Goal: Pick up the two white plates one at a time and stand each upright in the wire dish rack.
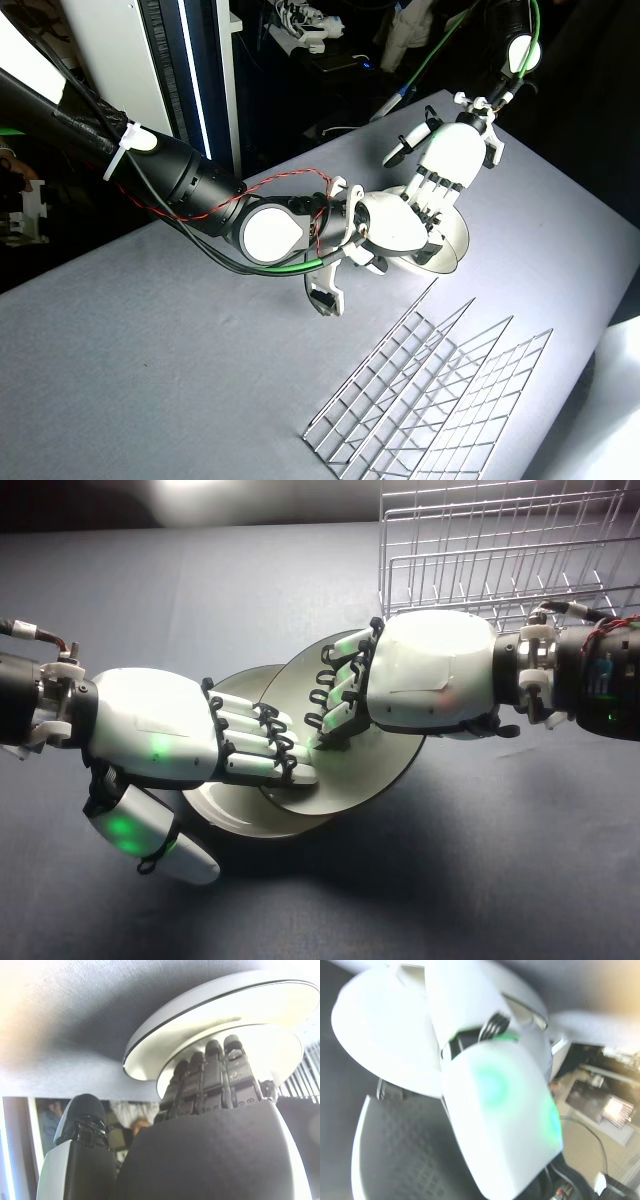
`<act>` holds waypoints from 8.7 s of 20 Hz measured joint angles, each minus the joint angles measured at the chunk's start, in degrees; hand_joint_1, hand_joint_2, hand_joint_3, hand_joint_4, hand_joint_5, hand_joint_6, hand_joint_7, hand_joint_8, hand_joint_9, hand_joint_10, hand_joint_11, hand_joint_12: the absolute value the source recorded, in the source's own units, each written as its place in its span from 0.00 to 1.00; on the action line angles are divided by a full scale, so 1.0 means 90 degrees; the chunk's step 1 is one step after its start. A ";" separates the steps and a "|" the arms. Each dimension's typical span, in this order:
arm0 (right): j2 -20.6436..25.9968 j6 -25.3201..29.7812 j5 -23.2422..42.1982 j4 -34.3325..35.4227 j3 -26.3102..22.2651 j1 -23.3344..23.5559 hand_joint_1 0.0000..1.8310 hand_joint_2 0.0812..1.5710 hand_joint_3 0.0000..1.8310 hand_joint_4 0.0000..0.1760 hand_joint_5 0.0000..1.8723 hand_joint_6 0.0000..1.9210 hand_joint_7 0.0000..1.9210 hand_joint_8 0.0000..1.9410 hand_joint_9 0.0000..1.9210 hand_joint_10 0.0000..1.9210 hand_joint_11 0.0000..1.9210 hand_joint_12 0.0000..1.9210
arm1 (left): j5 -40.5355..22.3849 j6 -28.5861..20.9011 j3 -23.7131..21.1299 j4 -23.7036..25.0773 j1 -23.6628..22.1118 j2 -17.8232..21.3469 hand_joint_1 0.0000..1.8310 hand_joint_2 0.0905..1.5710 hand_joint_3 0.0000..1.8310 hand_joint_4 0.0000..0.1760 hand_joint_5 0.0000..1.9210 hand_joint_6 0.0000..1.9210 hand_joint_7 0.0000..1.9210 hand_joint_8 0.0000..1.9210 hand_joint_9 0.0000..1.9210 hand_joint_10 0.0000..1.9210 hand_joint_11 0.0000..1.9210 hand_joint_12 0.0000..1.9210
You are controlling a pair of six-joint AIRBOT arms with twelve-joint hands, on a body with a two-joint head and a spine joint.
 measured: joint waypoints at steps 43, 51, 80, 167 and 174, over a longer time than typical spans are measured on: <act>0.1872 0.0369 -0.0483 0.2353 -0.2378 0.1562 0.76 0.67 0.00 0.00 0.50 0.51 0.54 0.43 0.55 0.52 0.49 0.47 | -0.0075 -0.0461 0.0675 0.0695 -0.1171 0.1076 0.00 0.76 0.00 0.00 0.00 0.00 0.00 0.00 0.00 0.00 0.00 0.00; 0.2174 0.0374 -0.1404 0.4388 -0.2679 0.2130 0.76 0.67 0.00 0.00 0.50 0.50 0.55 0.41 0.55 0.51 0.50 0.46 | -0.0104 -0.0583 0.0835 0.0755 -0.1336 0.1064 0.00 0.76 0.00 0.00 0.00 0.00 0.00 0.00 0.00 0.00 0.00 0.00; 0.2140 0.0415 -0.2567 0.5739 -0.1166 0.3128 0.76 0.67 0.00 0.00 0.50 0.49 0.56 0.43 0.55 0.51 0.49 0.49 | -0.0126 -0.0629 0.1202 0.0801 -0.1290 0.0760 0.00 0.76 0.00 0.00 0.00 0.00 0.00 0.00 0.00 0.00 0.00 0.00; 0.2103 0.0245 0.0811 -0.0801 -0.1501 0.0770 0.88 0.64 0.00 0.00 0.07 0.00 0.08 0.00 0.09 0.00 0.00 0.33 | 0.0024 -0.1054 0.0464 0.0437 0.0274 0.0512 0.00 0.76 0.00 0.00 0.00 0.00 0.00 0.00 0.00 0.00 0.00 0.00; 0.1134 0.0243 0.0015 -0.0736 -0.1112 0.0590 0.95 0.67 0.00 0.00 0.09 0.00 0.09 0.00 0.10 0.01 0.00 0.52 | 0.0010 -0.1056 0.0483 0.0413 0.0274 0.0500 0.00 0.76 0.00 0.00 0.01 0.00 0.00 0.00 0.00 0.00 0.00 0.00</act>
